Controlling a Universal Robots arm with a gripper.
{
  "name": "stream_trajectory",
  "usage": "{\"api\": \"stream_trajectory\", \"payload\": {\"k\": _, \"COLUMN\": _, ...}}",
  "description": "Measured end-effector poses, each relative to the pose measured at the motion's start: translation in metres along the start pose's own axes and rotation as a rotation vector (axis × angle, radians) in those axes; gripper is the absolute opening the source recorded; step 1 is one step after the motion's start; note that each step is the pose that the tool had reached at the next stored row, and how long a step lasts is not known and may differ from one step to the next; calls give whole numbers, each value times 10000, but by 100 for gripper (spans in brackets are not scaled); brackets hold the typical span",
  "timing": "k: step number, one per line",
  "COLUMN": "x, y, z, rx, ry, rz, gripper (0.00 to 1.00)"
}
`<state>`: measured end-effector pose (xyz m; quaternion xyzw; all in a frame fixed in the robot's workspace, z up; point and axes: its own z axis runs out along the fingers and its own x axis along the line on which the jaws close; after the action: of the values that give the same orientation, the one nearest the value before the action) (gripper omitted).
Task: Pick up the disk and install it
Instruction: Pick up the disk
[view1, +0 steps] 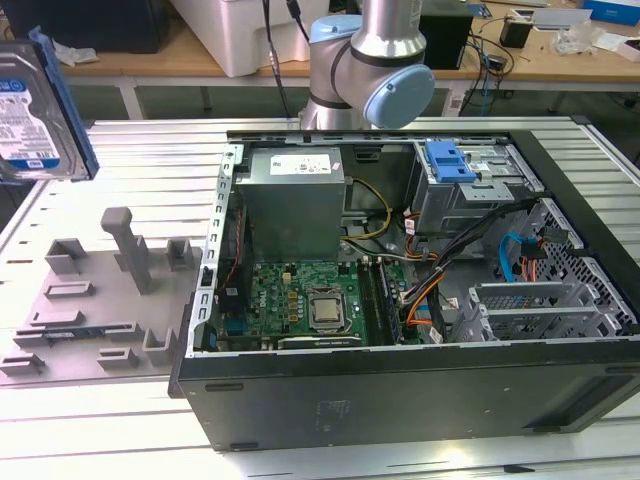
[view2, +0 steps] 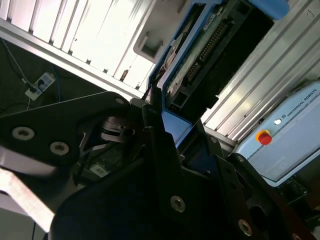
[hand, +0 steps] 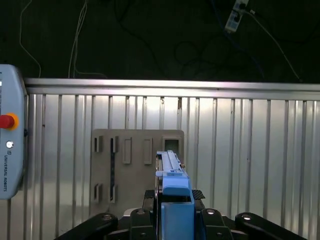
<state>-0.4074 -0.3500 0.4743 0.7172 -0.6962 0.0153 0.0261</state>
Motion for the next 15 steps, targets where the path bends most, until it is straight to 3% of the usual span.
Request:
{"api": "stream_trajectory", "payload": {"k": 6, "x": 14, "y": -1, "z": -240, "rx": 1, "ry": 0, "rz": 0, "gripper": 37}}
{"api": "stream_trajectory", "payload": {"k": 15, "x": 23, "y": -1, "z": -262, "rx": -2, "ry": -2, "rz": -3, "gripper": 37}}
